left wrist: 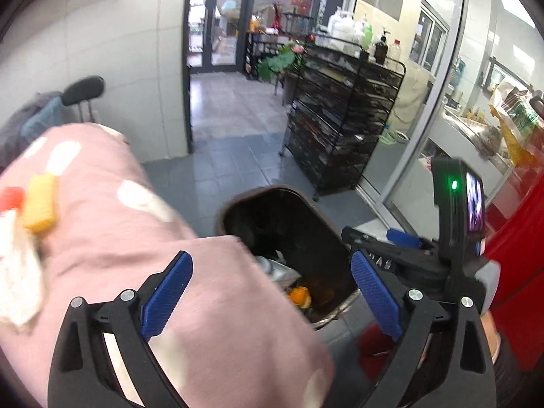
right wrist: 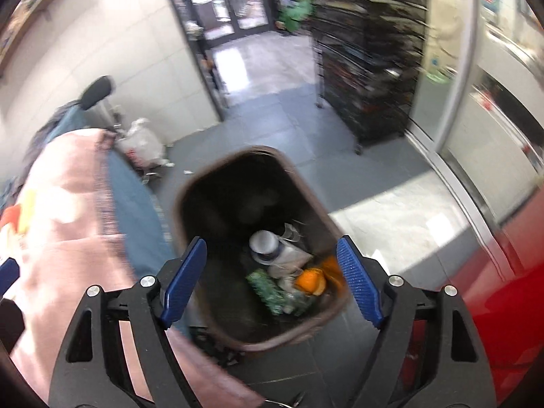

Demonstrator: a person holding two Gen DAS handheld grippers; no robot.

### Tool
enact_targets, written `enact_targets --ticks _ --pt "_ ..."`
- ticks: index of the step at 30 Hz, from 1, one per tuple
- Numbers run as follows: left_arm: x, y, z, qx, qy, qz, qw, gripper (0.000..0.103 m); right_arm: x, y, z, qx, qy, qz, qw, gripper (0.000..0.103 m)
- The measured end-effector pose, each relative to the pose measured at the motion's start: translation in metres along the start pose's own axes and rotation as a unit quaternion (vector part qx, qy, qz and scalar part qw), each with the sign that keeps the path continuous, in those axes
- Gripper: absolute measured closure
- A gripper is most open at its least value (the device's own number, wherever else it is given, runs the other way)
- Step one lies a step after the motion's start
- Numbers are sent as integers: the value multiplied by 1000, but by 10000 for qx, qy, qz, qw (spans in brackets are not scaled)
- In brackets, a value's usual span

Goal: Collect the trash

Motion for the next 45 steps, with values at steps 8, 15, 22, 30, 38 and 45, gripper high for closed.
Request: enact_targets --ticks 8,15,22,30,38,45 --pt "76 -27 -63 -666 1028 -578 9908 7 106 -3 -24 97 874 -1187 9890 19" --pt "162 -62 -110 -864 1733 -1670 9668 6 212 -29 -41 341 1536 -2374 9586 19" --pt "227 -108 -127 -506 2202 -2409 9439 6 313 -69 -47 547 1693 -3537 9183 19" --pt "281 -146 -146 -232 2321 -3070 9227 6 388 -93 -37 698 1393 -4348 8870 19" --pt "303 -148 -138 -199 1943 -3270 9246 6 425 -106 0 913 902 -4849 8651 53" --pt "314 -133 -128 -248 1639 -3317 9287 6 415 -107 -15 779 1059 -4811 8668 88"
Point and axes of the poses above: each gripper's, at about its wrist camera, not at the fingertips, and z roughly the way its jaws point, x to its left, y to its top, the point moved 6 cm from there along z, roughly the way its jaws point, and after that the axes turned 12 degrees about x, right-handed, at the moved point
